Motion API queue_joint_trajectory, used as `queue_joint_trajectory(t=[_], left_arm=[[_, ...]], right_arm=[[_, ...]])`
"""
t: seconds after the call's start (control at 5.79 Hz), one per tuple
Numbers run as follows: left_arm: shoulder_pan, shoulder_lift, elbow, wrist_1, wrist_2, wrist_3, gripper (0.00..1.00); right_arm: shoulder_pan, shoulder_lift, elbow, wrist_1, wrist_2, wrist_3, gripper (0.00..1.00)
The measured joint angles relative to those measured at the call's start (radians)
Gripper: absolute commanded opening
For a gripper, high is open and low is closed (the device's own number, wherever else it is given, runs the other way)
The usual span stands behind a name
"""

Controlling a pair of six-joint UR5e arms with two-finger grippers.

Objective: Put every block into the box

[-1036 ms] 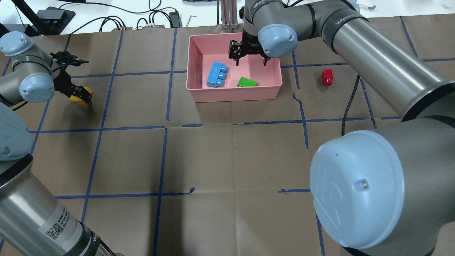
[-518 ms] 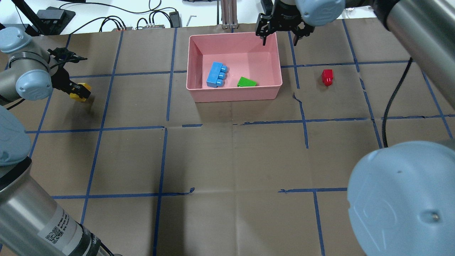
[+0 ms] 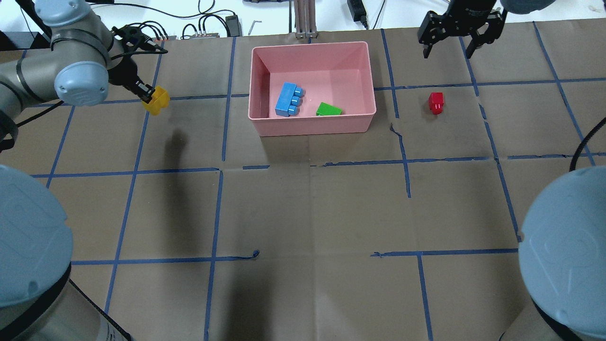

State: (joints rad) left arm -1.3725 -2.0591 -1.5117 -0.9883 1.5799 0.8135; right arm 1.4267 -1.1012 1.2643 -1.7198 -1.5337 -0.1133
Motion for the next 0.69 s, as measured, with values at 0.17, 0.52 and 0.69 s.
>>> queue_joint_trajectory(t=[0.17, 0.52, 0.69], left_arm=[[-0.068, 0.028, 0.005, -0.009, -0.005, 0.002, 0.00], [-0.264, 0.039, 0.062, -0.003, -0.007, 0.016, 0.00], [-0.332, 0.013, 0.083, 0.052, -0.017, 0.033, 0.02]], right_arm=[[-0.025, 0.005, 0.085, -0.082, 0.001, -0.044, 0.99], [-0.033, 0.057, 0.227, -0.320, 0.003, -0.061, 0.99], [-0.034, 0.108, 0.227, -0.383, 0.004, -0.057, 0.99]])
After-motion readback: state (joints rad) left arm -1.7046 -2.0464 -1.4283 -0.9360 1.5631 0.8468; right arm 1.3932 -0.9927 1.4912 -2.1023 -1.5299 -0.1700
